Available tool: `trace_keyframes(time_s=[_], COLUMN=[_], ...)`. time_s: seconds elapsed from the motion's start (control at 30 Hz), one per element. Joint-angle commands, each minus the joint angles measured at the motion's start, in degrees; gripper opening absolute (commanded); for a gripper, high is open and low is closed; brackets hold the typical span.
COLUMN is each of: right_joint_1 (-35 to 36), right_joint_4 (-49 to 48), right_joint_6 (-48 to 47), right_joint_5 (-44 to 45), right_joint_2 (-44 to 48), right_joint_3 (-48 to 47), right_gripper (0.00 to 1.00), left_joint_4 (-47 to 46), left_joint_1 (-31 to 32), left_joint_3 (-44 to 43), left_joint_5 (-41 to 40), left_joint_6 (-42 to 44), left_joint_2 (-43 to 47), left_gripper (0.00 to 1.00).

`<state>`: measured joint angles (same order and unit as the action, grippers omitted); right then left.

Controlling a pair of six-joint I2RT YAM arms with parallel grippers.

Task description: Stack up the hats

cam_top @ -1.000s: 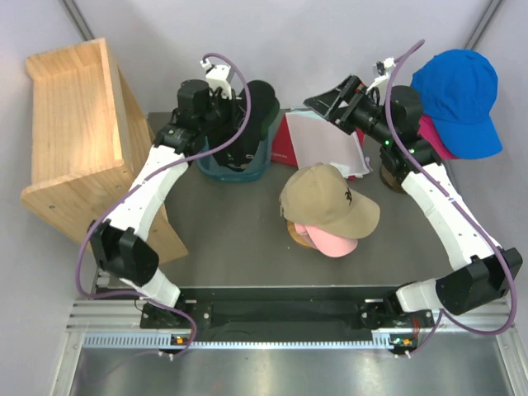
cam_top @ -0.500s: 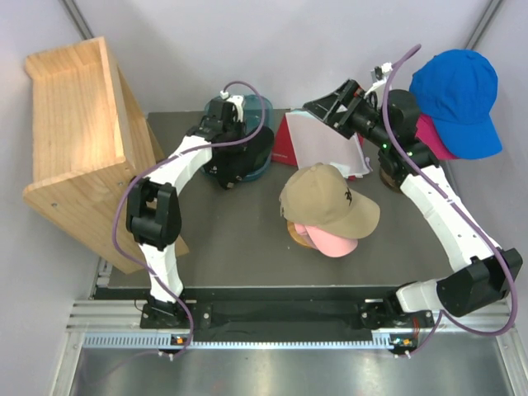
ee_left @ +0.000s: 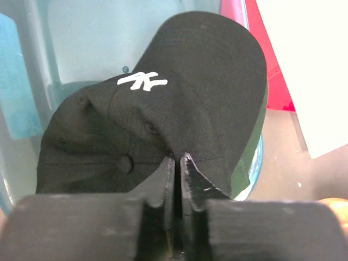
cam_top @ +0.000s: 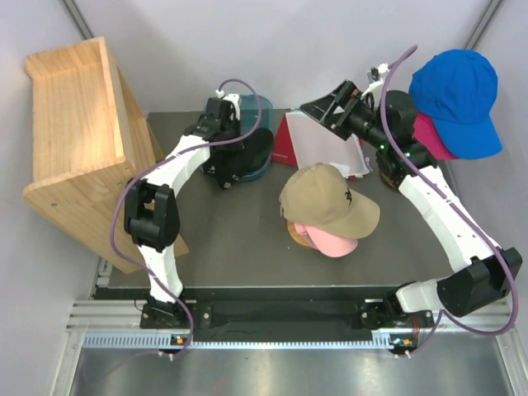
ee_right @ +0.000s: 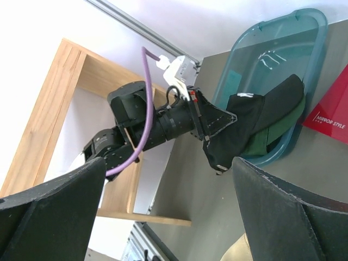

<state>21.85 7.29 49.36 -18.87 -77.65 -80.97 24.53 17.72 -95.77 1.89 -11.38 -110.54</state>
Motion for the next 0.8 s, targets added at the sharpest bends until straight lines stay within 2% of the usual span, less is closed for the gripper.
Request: trace_keyframes(time_s=[0.0, 0.2, 0.3, 0.47, 0.6, 0.77], right_joint_1=[1.09, 1.27, 1.44, 1.36, 1.44, 1.36], right_joint_4=[-1.75, -1.23, -0.52, 0.01, -3.59, -5.97], right_joint_6=[0.29, 0.29, 0.21, 1.43, 5.03, 6.01], right_joint_5=[0.5, 0.68, 0.33, 0.33, -0.55, -1.87], right_joint_2=[0.39, -0.4, -1.28, -2.68, -4.35, -5.58], right_joint_3=[-0.24, -0.86, -1.65, -3.14, -3.06, -3.14], right_gripper=[0.97, 0.97, 0.97, 0.97, 0.97, 0.97], left_joint_4=[-0.1, -1.86, -0.98, -5.54, -9.15, -6.87], left_joint_1=[-0.22, -0.22, -0.22, -0.22, -0.05, 1.88], left_joint_3=[-0.65, -2.22, -3.98, -0.31, 3.74, 4.1], left_joint_5=[-3.28, -7.77, -6.73, -2.16, 7.94, 13.66], left_joint_6=[-1.28, -1.28, 0.04, 1.44, 4.69, 6.63], left_joint_2=[7.7, 13.41, 14.47, 20.43, 25.19, 29.32], left_gripper=[0.0, 0.0, 0.0, 0.0, 0.0, 0.0])
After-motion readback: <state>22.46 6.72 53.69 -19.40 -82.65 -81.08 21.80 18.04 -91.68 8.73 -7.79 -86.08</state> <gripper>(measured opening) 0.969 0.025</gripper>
